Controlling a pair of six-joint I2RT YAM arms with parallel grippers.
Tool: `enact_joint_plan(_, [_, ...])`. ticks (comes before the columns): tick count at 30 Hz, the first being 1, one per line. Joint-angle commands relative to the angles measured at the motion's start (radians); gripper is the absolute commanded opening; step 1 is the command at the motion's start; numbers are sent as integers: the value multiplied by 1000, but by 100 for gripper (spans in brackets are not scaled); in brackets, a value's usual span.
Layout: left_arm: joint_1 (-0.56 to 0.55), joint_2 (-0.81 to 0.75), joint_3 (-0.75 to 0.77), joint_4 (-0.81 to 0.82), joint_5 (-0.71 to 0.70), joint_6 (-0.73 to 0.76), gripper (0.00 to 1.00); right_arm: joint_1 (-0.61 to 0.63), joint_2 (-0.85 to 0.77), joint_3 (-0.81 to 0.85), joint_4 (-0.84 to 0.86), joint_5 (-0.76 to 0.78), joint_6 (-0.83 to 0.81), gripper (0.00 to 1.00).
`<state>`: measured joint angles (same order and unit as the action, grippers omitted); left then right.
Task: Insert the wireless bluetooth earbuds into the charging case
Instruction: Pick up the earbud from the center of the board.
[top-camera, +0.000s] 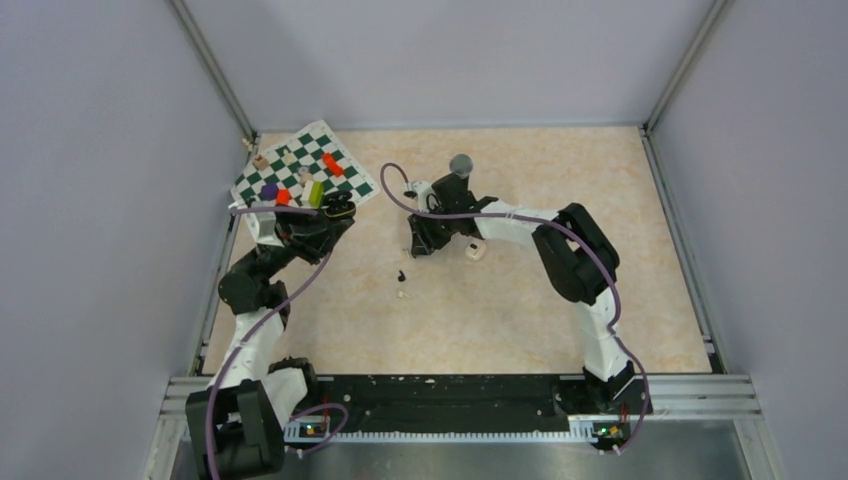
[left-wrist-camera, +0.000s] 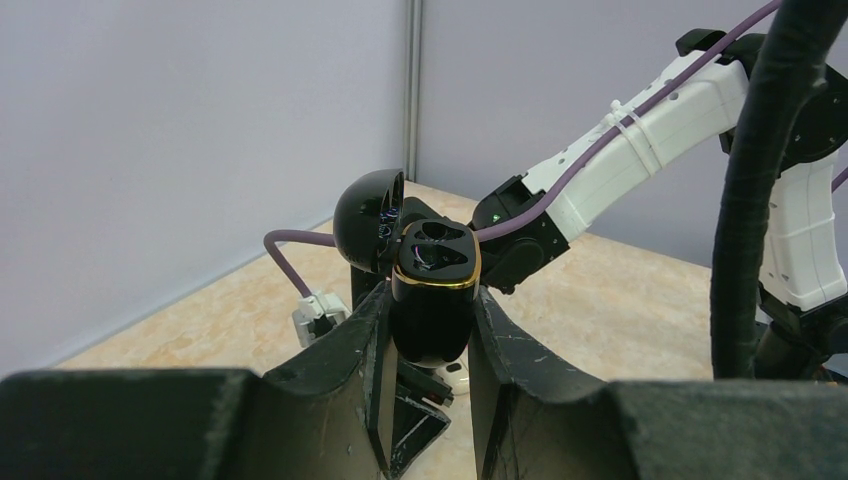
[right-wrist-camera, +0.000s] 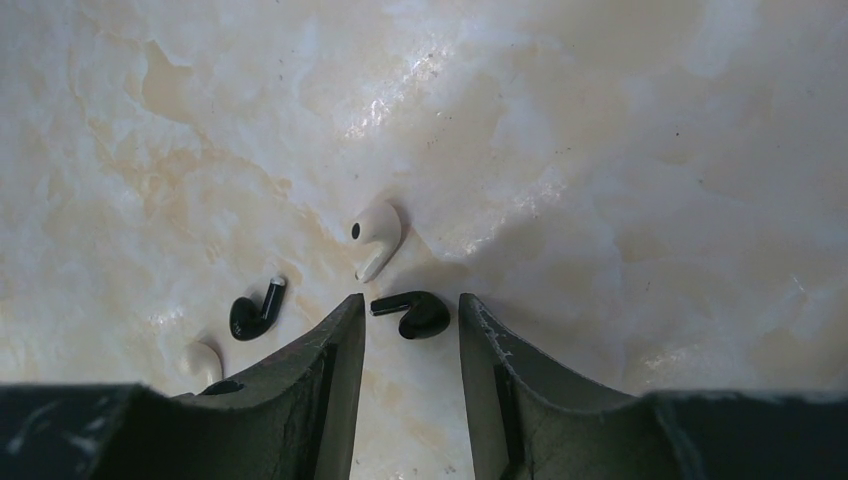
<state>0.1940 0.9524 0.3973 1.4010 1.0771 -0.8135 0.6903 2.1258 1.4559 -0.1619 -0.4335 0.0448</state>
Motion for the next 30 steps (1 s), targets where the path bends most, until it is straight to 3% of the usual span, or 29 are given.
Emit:
enact_joint_plan(1, [5,-17,-9,66,-2,-13,0,-19,3,9,-11,-44,-3,39])
enact_joint_plan(8, [5,-15,-12,72,-5,-19,0,-29,-18,-37,6,-81,-19,38])
enact_joint_plan(19, [6,-17,-20,69,-6,-13,0,-31,-53,-58,45,-79,-6,17])
enact_joint_plan(23, [3,-15,-21,38,-26,15,0,-34,-160,-60,32,-35,-30,15])
enact_joint_plan(30, [-80,10,-3,-157,-90,243,0,-13,-464,-143,50,191,-160,14])
